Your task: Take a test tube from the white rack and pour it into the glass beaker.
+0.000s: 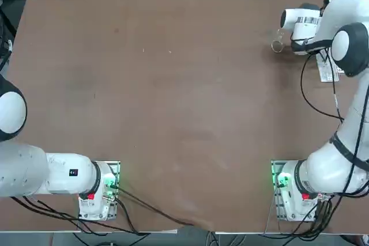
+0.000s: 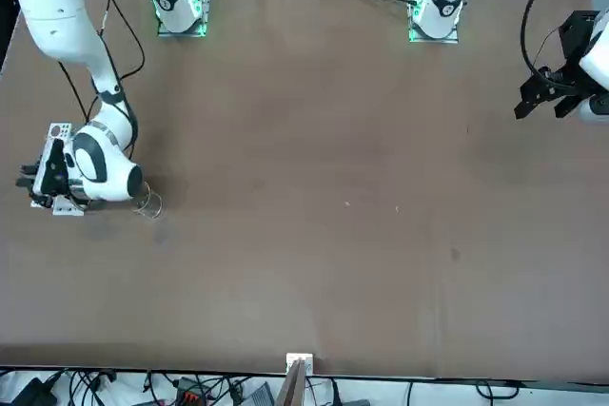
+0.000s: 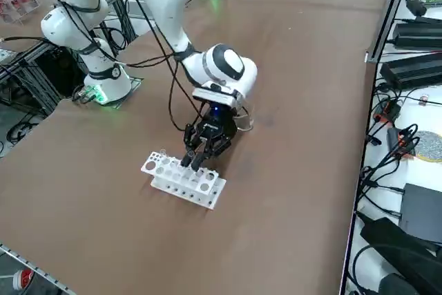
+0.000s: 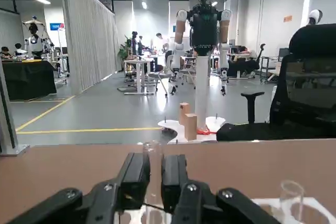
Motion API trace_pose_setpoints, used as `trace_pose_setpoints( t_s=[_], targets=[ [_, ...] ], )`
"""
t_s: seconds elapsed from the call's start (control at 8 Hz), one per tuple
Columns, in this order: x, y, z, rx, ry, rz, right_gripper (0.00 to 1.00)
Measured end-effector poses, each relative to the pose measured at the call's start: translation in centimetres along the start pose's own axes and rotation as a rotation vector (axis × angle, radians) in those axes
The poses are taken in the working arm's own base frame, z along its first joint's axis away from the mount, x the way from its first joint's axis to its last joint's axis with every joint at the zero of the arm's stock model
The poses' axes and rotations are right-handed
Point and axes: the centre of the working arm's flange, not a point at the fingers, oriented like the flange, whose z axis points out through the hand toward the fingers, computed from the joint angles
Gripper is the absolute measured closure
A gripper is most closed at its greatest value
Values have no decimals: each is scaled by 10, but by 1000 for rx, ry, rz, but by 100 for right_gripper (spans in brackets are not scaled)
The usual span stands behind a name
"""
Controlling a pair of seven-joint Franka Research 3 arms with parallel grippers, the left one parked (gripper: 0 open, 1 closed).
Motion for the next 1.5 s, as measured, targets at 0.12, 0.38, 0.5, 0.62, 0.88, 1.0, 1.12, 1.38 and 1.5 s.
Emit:
trace_pose_setpoints(
  t_s=[0.12, 0.38, 0.5, 0.62, 0.88, 1.0, 1.12, 1.38, 1.5],
  targets=[
    [-7, 1, 0, 2, 2, 5, 81],
    [-16, 2, -2, 4, 3, 8, 81],
    [-20, 3, -2, 5, 3, 7, 80],
    [-24, 3, -3, 6, 4, 3, 80],
    [-27, 4, -3, 5, 7, -1, 78],
    [-27, 5, -2, 2, 11, -1, 63],
    [-27, 5, -2, 1, 13, -2, 43],
    [-24, 3, -3, 0, 17, -12, 5],
    [-13, -3, -6, -11, 18, -29, 0]
  ],
)
